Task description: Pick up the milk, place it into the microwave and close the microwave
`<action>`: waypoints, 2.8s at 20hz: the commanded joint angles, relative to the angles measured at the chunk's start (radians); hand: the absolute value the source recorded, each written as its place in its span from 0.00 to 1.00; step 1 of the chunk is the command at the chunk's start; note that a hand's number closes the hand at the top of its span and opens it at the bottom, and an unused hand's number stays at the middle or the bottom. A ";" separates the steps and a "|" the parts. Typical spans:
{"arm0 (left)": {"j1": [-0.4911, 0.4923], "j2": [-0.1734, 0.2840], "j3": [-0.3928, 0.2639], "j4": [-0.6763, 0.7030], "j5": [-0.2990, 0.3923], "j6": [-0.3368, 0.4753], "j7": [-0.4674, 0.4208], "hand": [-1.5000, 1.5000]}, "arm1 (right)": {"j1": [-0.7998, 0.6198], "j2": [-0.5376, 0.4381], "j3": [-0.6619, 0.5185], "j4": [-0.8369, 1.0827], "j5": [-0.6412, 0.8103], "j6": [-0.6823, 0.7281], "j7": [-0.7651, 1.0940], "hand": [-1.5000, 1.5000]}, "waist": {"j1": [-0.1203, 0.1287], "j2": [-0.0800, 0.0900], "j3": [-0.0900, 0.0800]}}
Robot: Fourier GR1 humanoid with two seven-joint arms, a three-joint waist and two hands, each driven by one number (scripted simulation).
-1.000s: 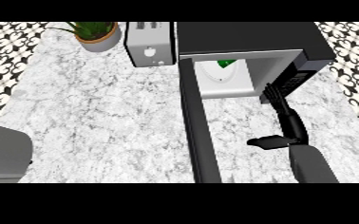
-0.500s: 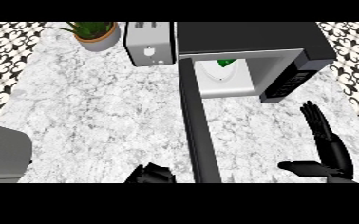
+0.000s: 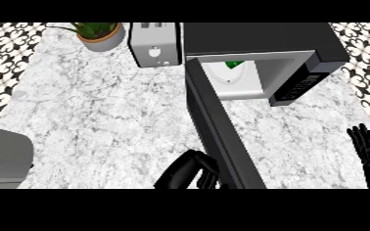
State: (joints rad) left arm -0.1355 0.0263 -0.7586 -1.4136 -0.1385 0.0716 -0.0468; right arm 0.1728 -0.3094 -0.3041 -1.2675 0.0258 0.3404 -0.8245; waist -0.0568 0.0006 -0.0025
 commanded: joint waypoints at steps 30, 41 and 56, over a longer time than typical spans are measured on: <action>-0.504 -0.026 -0.151 0.320 0.578 0.607 -0.249 1.00 | -0.020 -0.235 0.038 -0.398 -0.390 0.202 0.206 0.00 | -0.193 0.049 -0.010; -0.657 -0.026 -0.039 0.438 0.761 0.607 -0.278 1.00 | -0.059 -0.308 0.028 -0.435 -0.471 0.224 0.289 0.00 | -0.246 0.071 -0.006; -0.768 -0.026 0.042 0.556 0.907 0.576 -0.414 1.00 | -0.133 -0.387 -0.022 -0.399 -0.579 0.248 0.352 0.00 | -0.264 0.094 -0.003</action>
State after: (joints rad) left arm -0.8391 -0.0006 -0.7708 -0.9164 0.7418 0.6568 -0.4281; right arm 0.0572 -0.6751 -0.3113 -1.6791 -0.5303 0.5741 -0.4790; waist -0.3163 0.0872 -0.0049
